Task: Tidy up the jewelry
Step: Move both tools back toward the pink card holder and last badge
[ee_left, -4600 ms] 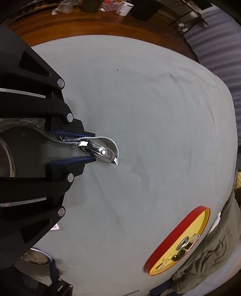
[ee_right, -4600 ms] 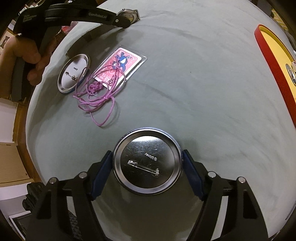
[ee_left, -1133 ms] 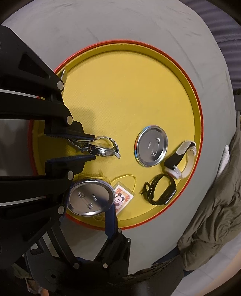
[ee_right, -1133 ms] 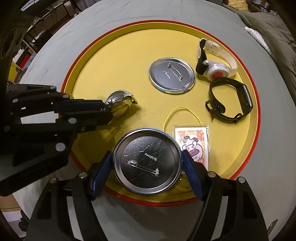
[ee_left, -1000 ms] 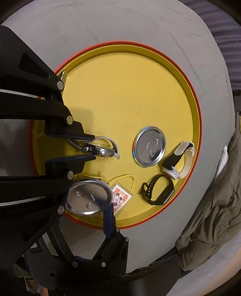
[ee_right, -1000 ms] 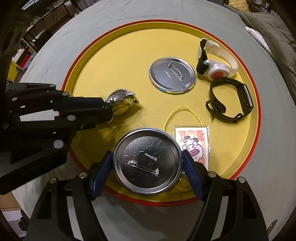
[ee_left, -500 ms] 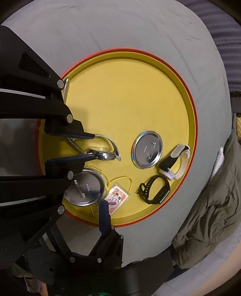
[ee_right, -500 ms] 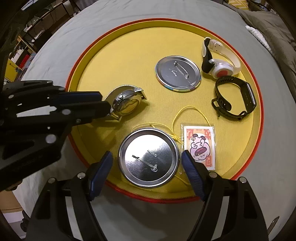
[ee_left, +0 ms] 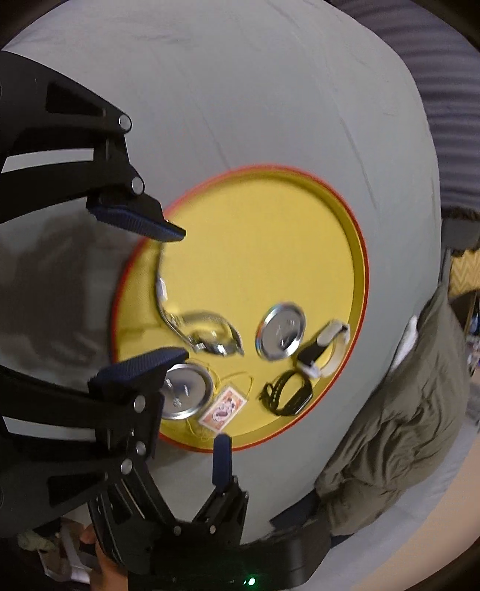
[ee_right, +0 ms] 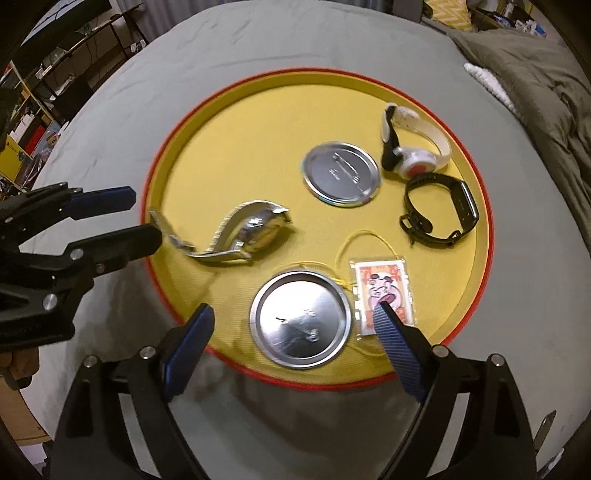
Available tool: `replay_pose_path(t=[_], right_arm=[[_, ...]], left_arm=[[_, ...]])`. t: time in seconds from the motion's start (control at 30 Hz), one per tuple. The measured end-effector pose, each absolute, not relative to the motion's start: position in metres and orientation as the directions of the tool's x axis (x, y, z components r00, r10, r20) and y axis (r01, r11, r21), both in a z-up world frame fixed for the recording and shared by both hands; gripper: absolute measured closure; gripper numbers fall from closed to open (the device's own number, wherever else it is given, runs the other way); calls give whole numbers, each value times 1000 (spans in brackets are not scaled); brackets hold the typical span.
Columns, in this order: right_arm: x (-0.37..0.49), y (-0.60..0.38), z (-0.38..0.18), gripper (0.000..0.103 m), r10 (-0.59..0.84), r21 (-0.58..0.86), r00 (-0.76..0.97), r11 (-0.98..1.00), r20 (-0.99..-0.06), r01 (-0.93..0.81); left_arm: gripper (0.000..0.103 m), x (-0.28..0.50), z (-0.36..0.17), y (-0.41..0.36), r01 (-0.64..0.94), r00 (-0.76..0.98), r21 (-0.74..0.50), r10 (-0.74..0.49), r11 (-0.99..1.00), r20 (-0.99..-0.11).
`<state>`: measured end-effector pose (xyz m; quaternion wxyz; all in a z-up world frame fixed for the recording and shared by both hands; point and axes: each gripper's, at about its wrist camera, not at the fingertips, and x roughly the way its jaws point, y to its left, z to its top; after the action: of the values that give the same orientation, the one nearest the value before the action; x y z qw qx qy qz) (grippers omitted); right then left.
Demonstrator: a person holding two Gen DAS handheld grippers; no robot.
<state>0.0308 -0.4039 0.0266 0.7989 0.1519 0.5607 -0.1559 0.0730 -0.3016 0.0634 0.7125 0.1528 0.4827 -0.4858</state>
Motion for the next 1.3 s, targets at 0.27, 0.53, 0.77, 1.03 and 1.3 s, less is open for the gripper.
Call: replay_pose_path(t=[0.27, 0.53, 0.77, 1.03, 1.3], right_arm=[[46, -344, 48, 15, -66, 76, 356, 926, -932, 370], [70, -266, 47, 15, 11, 124, 362, 949, -932, 290], [101, -200, 40, 15, 90, 149, 338, 977, -937, 155], [131, -141, 31, 15, 152, 170, 296, 985, -943, 38], [148, -101, 27, 15, 202, 198, 279, 979, -939, -43]], left_arm=[[20, 95, 68, -218, 762, 136, -250, -524, 597, -841], [19, 108, 71, -104, 658, 200, -241, -474, 714, -858], [19, 103, 65, -24, 640, 223, -178, -401, 748, -888], [19, 102, 58, 25, 627, 228, -163, -380, 762, -896], [19, 92, 41, 65, 638, 207, -143, -347, 757, -915]])
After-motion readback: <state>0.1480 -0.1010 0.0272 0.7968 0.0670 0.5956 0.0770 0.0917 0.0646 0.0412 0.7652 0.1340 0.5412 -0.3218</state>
